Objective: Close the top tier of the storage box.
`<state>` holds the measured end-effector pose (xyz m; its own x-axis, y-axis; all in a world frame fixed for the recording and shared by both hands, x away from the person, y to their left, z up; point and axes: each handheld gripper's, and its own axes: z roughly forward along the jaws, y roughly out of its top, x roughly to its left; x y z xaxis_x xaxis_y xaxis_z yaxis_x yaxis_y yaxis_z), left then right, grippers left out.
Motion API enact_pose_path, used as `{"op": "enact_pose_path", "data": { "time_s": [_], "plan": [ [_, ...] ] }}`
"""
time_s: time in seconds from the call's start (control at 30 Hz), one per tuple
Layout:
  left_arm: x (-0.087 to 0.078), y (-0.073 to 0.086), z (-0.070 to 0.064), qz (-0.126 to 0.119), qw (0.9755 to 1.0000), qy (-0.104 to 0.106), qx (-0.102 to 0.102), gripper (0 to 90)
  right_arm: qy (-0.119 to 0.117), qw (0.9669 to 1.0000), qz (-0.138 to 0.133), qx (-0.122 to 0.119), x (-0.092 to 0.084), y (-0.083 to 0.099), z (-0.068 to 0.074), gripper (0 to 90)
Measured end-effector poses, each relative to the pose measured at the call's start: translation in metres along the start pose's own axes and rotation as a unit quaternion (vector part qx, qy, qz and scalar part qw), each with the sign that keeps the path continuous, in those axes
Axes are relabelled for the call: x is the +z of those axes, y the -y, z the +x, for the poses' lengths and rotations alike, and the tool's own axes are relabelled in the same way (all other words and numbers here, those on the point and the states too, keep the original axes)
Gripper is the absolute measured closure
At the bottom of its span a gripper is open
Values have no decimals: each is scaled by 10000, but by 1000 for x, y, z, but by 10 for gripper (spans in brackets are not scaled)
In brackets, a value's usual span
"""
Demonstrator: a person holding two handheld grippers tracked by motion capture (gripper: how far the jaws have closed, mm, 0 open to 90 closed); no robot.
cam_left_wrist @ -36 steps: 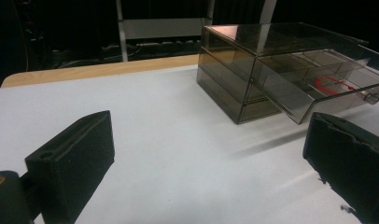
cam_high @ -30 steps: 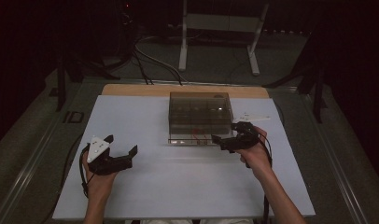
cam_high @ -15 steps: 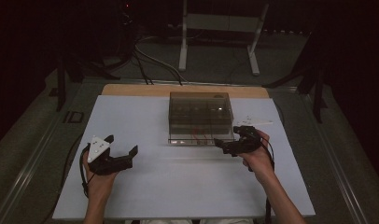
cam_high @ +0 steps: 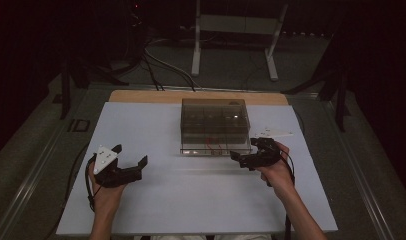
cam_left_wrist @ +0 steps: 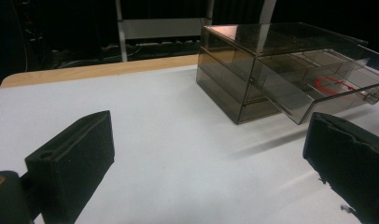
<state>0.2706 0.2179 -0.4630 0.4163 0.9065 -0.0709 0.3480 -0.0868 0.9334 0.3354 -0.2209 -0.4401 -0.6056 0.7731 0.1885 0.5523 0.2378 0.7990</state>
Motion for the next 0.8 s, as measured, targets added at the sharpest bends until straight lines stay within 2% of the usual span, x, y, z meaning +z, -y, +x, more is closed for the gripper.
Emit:
{"op": "enact_pose_path", "data": {
  "time_s": [0.37,0.57,0.7,0.73,0.8],
  "plan": [
    [0,0,0,-3,10000,-5,-17,36,-43,10000,40,-14,1,11,3,2],
    [1,1,-2,26,10000,11,7,37,-39,9999,-90,19,-6,14,4,23],
    [2,1,-2,21,10000,14,4,36,-70,9999,-75,4,-8,16,6,27],
    [1,1,-1,17,10000,12,1,36,-57,9999,-102,2,-9,17,6,59],
    [1,1,-1,17,10000,12,5,36,-77,9999,-120,-1,-10,19,8,59]
  ]
}}
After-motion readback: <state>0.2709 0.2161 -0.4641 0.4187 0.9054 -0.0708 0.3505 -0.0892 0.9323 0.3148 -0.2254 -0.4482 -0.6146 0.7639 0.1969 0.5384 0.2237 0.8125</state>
